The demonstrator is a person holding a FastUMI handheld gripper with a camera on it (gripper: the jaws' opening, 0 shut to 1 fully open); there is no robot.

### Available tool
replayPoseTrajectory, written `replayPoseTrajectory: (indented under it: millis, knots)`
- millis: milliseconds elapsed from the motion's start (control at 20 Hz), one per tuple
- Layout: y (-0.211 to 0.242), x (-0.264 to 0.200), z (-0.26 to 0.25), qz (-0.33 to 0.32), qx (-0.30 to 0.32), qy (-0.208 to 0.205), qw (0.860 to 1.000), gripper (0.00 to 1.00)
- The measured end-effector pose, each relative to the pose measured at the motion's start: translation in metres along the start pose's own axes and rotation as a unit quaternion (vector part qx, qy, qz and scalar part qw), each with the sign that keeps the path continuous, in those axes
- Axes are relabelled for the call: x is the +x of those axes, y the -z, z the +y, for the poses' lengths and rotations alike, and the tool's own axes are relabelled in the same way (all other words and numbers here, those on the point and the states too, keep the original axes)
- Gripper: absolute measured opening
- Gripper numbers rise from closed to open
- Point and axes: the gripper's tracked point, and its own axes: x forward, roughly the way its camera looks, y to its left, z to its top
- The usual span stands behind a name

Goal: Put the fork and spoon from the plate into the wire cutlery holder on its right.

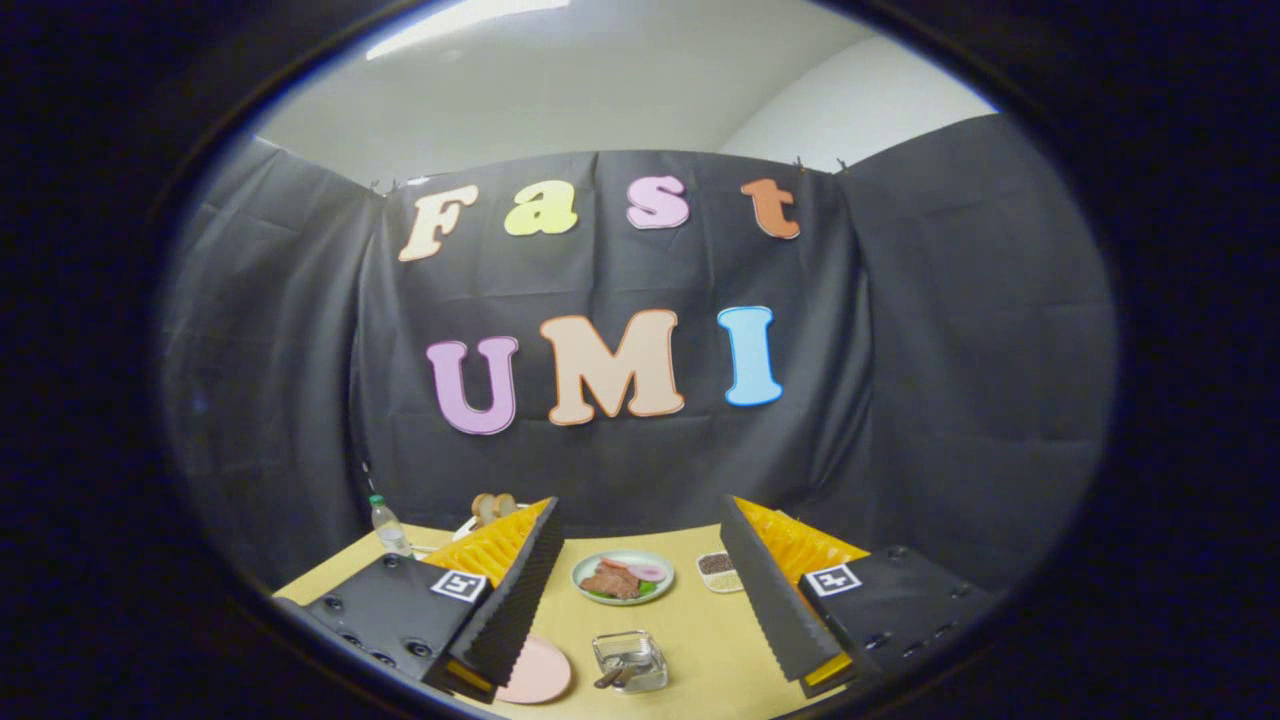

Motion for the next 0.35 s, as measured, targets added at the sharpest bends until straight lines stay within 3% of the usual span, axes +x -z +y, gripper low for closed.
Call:
replayPoseTrajectory:
  millis: [350]
  knots:
    - [0.012, -0.014, 0.013, 0.014, -0.013, -0.01, 1.0, 0.99]
